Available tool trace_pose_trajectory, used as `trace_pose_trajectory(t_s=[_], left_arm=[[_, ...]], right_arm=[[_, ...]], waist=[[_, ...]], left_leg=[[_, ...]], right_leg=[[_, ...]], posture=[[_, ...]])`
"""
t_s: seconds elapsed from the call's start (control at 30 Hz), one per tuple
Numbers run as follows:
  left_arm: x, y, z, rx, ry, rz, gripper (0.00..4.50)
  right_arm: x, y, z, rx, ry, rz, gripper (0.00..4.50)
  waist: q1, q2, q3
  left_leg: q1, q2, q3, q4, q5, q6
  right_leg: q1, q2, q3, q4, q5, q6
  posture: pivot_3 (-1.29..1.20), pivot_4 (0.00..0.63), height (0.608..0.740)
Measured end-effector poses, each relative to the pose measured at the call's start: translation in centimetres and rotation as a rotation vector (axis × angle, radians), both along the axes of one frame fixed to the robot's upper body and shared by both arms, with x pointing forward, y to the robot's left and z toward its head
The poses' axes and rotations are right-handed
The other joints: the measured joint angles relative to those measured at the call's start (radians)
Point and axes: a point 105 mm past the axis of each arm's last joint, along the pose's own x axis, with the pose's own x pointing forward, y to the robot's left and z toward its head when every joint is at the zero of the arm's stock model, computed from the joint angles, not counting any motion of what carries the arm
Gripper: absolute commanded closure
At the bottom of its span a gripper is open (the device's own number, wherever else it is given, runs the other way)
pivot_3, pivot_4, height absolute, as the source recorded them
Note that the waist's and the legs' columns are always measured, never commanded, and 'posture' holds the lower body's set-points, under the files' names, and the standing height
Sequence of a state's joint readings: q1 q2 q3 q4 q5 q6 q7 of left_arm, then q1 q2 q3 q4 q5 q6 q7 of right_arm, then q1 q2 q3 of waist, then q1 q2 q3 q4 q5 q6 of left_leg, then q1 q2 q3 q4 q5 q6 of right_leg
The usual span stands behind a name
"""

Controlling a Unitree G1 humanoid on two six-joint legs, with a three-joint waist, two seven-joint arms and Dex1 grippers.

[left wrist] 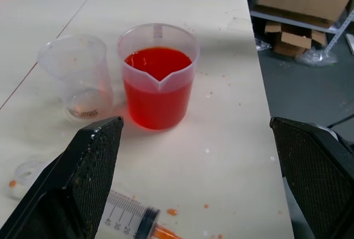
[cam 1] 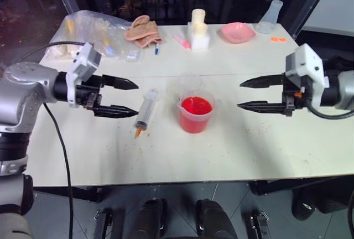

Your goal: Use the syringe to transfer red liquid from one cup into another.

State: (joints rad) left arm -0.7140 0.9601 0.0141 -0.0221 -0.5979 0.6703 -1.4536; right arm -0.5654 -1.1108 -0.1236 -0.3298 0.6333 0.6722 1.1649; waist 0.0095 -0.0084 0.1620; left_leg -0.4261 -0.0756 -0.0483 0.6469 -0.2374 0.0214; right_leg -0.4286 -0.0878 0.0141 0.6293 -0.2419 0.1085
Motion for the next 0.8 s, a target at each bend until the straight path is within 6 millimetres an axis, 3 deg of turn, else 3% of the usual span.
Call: trace_pose_trajectory(t_s=[0.8], left_arm=[[-0.01,0.02,-0.03,0.001,0.001,0.0,0.03]], right_arm=[[0.18,0.12,-0.16,0.01,0.006,-0.006,1.77]], waist=[[0.0,0.0,0.0]], left_leg=[[0.0,0.0,0.0,0.0,0.0,0.0]], right_leg=[[0.0,0.0,0.0,0.0,0.0,0.0]], posture=[[0.0,0.15,0.74]])
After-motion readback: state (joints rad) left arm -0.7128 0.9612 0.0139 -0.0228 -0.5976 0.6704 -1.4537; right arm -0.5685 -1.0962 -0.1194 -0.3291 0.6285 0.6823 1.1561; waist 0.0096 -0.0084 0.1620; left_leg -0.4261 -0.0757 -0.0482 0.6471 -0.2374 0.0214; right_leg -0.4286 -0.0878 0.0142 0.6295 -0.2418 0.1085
